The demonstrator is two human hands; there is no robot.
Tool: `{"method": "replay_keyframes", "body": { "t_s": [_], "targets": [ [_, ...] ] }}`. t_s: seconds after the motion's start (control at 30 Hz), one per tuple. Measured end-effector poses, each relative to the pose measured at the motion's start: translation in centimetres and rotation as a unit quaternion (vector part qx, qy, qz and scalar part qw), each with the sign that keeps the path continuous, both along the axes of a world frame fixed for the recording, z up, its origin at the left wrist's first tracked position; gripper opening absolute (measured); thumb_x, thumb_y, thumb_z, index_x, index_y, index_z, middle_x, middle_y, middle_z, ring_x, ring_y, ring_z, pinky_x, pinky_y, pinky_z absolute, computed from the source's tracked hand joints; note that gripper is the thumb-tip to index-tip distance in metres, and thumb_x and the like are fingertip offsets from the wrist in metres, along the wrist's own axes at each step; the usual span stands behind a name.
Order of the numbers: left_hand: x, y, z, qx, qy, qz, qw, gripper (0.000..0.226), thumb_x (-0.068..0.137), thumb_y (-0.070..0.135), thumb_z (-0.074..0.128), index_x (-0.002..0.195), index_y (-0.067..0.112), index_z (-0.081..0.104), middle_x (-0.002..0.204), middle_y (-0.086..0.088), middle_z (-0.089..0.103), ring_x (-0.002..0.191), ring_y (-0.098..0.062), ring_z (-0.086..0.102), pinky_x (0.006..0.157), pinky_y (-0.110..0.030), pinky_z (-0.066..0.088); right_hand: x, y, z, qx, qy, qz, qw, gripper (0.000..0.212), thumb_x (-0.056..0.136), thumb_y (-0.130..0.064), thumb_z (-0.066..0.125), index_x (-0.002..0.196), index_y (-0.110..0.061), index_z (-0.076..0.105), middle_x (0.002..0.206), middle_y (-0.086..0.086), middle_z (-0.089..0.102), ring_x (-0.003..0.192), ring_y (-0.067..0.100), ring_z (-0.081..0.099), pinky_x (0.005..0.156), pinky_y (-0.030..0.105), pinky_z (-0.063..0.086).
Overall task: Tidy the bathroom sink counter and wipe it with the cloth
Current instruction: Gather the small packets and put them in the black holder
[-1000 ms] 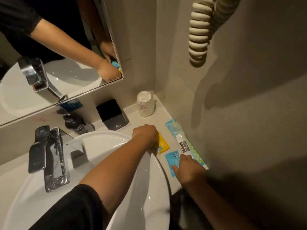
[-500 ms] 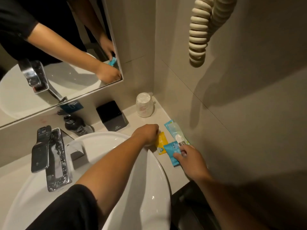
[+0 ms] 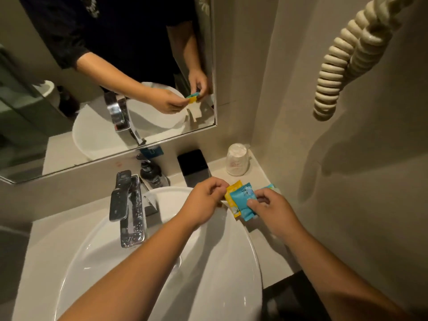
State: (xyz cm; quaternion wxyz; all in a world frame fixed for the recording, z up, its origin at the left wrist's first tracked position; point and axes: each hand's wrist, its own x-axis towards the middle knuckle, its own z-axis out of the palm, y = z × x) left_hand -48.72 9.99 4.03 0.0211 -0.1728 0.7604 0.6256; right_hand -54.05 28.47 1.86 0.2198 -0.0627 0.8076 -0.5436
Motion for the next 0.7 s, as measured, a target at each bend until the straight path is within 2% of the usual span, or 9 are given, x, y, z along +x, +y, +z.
{"method": "replay_keyframes", "body": {
  "t_s": [0.07, 0.17, 0.23, 0.33, 0.43, 0.5, 0.6, 0.7],
  "targets": [
    [0.9, -0.1, 0.4, 0.013, 0.005, 0.031, 0.999, 0.017, 0.098, 0.016, 0.05, 0.098, 0.009, 0.065, 0.093, -0.013, 0.07, 0.082, -0.02, 0.067, 0.071, -0.026, 0.057, 0.1, -1.1, 0.2, -0.014, 0.005, 0.005, 1.0, 0.012, 0.087, -0.018, 0.067, 0.098, -0.018, 0.062, 0.092, 0.001, 0.069, 0.082, 0.012, 0.069, 0.067, 0.022, 0.055],
    [1.7, -0.4, 0.9, 0.043, 0.01, 0.067, 0.997, 0.014, 0.094, 0.014, 0.056, 0.104, 0.007, 0.063, 0.099, -0.016, 0.069, 0.092, -0.025, 0.068, 0.078, -0.032, 0.059, 0.5, -2.6, 1.0, -0.038, 0.01, 0.022, 0.999, 0.019, 0.089, -0.018, 0.065, 0.106, -0.023, 0.059, 0.092, -0.005, 0.067, 0.075, 0.001, 0.066, 0.059, 0.011, 0.05],
    [1.9, -0.7, 1.0, 0.043, 0.008, 0.085, 0.995, 0.014, 0.091, 0.012, 0.061, 0.105, 0.009, 0.062, 0.099, -0.016, 0.07, 0.093, -0.027, 0.068, 0.081, -0.037, 0.059, 0.5, -3.3, 1.1, -0.037, 0.016, 0.043, 0.998, 0.021, 0.089, -0.02, 0.065, 0.109, -0.027, 0.059, 0.094, -0.009, 0.067, 0.078, 0.001, 0.067, 0.064, 0.014, 0.052],
    [1.9, -1.3, 0.9, -0.004, 0.009, 0.098, 0.995, 0.012, 0.091, 0.014, 0.062, 0.102, 0.018, 0.063, 0.096, -0.006, 0.072, 0.087, -0.018, 0.07, 0.08, -0.04, 0.059, 0.3, -4.3, 1.0, -0.017, 0.03, 0.071, 0.997, 0.025, 0.089, -0.026, 0.064, 0.114, -0.024, 0.063, 0.101, -0.004, 0.07, 0.088, 0.008, 0.067, 0.074, 0.023, 0.054],
    [1.6, -2.1, 1.2, -0.045, 0.018, 0.116, 0.992, 0.015, 0.09, 0.012, 0.061, 0.091, 0.026, 0.065, 0.092, -0.005, 0.072, 0.084, -0.019, 0.07, 0.082, -0.044, 0.058, -0.2, -5.2, 1.6, 0.011, 0.051, 0.108, 0.993, 0.025, 0.089, -0.03, 0.064, 0.114, -0.029, 0.061, 0.101, -0.006, 0.066, 0.091, 0.008, 0.063, 0.077, 0.024, 0.052],
    [1.4, -2.7, 1.6, -0.083, 0.019, 0.122, 0.989, 0.021, 0.088, 0.012, 0.061, 0.083, 0.033, 0.064, 0.088, 0.0, 0.072, 0.081, -0.017, 0.069, 0.082, -0.045, 0.057, -1.1, -5.9, 2.7, -0.015, 0.046, 0.129, 0.99, 0.03, 0.088, -0.028, 0.064, 0.117, -0.035, 0.058, 0.102, -0.008, 0.064, 0.095, 0.008, 0.061, 0.08, 0.025, 0.052],
    [0.9, -3.5, 2.5, -0.15, 0.023, 0.121, 0.981, 0.017, 0.089, 0.015, 0.059, 0.086, 0.031, 0.063, 0.087, 0.007, 0.07, 0.081, -0.011, 0.067, 0.081, -0.038, 0.056, -3.9, -7.6, 4.3, -0.01, 0.069, 0.189, 0.98, 0.029, 0.089, -0.024, 0.063, 0.117, -0.026, 0.063, 0.102, -0.003, 0.067, 0.094, 0.009, 0.063, 0.079, 0.023, 0.051],
    [0.0, -4.3, 3.8, -0.214, 0.032, 0.14, 0.966, 0.012, 0.092, 0.016, 0.057, 0.098, 0.022, 0.066, 0.086, 0.01, 0.066, 0.08, -0.006, 0.062, 0.073, -0.017, 0.05, -6.3, -10.0, 5.5, 0.032, 0.123, 0.242, 0.962, 0.012, 0.089, -0.021, 0.063, 0.099, -0.023, 0.069, 0.09, -0.003, 0.07, 0.084, 0.01, 0.064, 0.072, 0.025, 0.049]
  ]
}}
